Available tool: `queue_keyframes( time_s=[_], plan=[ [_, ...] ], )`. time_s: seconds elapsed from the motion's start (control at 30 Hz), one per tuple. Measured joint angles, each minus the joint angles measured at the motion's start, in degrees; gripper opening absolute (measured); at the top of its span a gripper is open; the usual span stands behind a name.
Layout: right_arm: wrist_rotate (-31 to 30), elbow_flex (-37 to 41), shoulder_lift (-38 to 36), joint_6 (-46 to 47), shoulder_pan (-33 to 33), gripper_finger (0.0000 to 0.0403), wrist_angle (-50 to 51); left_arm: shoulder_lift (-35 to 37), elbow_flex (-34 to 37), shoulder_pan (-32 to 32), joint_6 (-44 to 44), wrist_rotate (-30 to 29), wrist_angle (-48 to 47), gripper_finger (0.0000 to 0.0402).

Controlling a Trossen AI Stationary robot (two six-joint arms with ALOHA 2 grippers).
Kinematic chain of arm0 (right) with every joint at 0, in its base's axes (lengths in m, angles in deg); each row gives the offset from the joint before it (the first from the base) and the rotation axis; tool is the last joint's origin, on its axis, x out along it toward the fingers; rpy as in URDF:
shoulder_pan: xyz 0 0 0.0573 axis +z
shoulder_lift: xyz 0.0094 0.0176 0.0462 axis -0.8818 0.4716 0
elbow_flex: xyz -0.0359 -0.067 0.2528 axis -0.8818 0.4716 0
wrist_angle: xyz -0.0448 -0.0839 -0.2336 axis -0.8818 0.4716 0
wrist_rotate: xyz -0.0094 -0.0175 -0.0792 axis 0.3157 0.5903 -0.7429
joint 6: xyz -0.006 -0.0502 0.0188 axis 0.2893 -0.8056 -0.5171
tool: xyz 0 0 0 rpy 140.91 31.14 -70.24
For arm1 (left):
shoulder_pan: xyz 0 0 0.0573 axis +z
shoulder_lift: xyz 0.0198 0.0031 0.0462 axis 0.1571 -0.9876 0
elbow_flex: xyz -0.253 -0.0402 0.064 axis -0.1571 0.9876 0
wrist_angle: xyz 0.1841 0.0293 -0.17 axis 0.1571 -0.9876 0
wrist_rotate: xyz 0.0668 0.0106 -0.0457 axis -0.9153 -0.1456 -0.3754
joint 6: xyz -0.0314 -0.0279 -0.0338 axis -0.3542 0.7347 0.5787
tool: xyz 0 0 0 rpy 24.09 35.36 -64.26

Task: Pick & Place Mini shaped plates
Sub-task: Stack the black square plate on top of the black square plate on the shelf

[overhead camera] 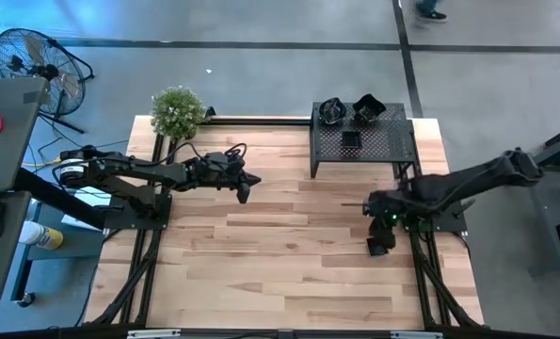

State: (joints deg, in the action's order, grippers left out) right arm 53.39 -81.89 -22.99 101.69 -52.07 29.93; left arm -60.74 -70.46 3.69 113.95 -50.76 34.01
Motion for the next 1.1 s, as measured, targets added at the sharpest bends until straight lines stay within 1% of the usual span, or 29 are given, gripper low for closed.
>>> queue_keyframes(
  time_s=[0.2,0.27,0.37,0.47,0.57,0.67,0.87,1.1],
  plan=[
    [1.40,4.78,4.86,-0.34,2.47,0.0130,-5.77,0.00,0.00,0.00,0.00,0.06,-1.01,0.0001],
    [1.43,5.38,6.26,-1.47,2.76,0.0137,-6.25,0.00,0.02,0.00,0.00,0.06,-1.42,0.0001],
    [1.33,6.05,8.39,-3.02,2.78,0.0138,-6.81,0.00,0.02,0.00,0.02,0.06,-1.41,0.0001],
    [1.63,6.96,10.42,-3.13,2.78,0.0128,-7.92,0.00,0.02,0.00,0.02,0.05,-1.41,0.0001],
    [1.48,7.05,12.19,-2.93,2.78,0.0109,-8.48,0.00,0.02,0.00,0.02,0.03,-1.42,0.0001],
    [1.68,7.05,13.16,-2.74,2.76,0.0080,-9.25,0.00,0.02,0.00,0.02,0.05,-1.41,0.0001],
    [3.22,6.77,12.56,0.23,2.76,0.0010,-10.41,0.00,0.02,0.00,0.05,0.10,-1.41,0.0001],
    [3.11,4.17,11.16,3.59,2.65,0.0011,-10.54,0.00,0.04,0.00,0.06,3.31,-1.39,0.0001]
  ],
)
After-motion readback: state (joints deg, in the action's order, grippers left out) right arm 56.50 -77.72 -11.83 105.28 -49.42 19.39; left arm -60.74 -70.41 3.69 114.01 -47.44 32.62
